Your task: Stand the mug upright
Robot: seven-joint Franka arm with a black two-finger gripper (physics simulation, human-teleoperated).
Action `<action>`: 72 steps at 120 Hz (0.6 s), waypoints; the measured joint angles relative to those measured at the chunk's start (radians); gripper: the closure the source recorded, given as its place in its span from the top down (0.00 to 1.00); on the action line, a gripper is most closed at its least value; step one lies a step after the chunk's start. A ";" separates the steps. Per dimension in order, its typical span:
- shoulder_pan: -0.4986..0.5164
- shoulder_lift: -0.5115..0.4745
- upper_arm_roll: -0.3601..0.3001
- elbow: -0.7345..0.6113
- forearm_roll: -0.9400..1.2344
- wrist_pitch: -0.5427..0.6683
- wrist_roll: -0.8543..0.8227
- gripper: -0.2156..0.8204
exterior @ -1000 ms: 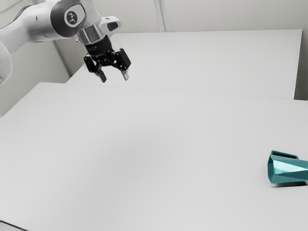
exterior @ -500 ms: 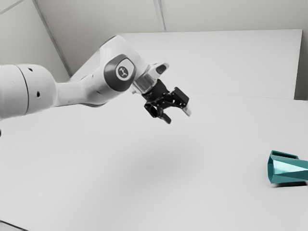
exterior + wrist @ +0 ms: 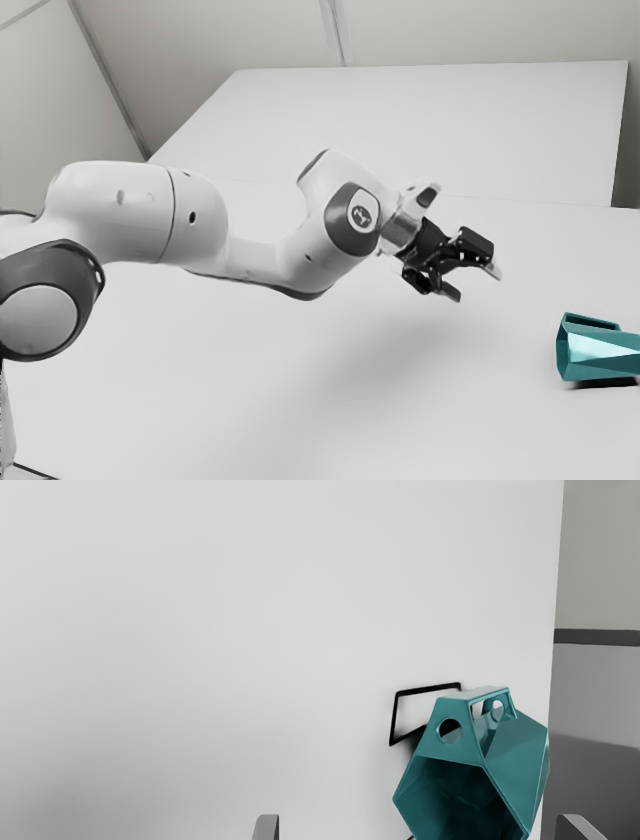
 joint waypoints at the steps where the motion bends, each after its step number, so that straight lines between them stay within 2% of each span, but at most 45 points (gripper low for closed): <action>1: -0.002 0.006 0.000 0.005 -0.006 0.002 0.001 0.79; 16: -0.054 0.099 -0.003 0.079 -0.121 0.024 0.034 0.79; 51: -0.130 0.150 -0.009 0.121 -0.259 0.039 0.106 0.79; 72: -0.157 0.204 -0.013 0.200 -0.276 0.036 0.135 0.79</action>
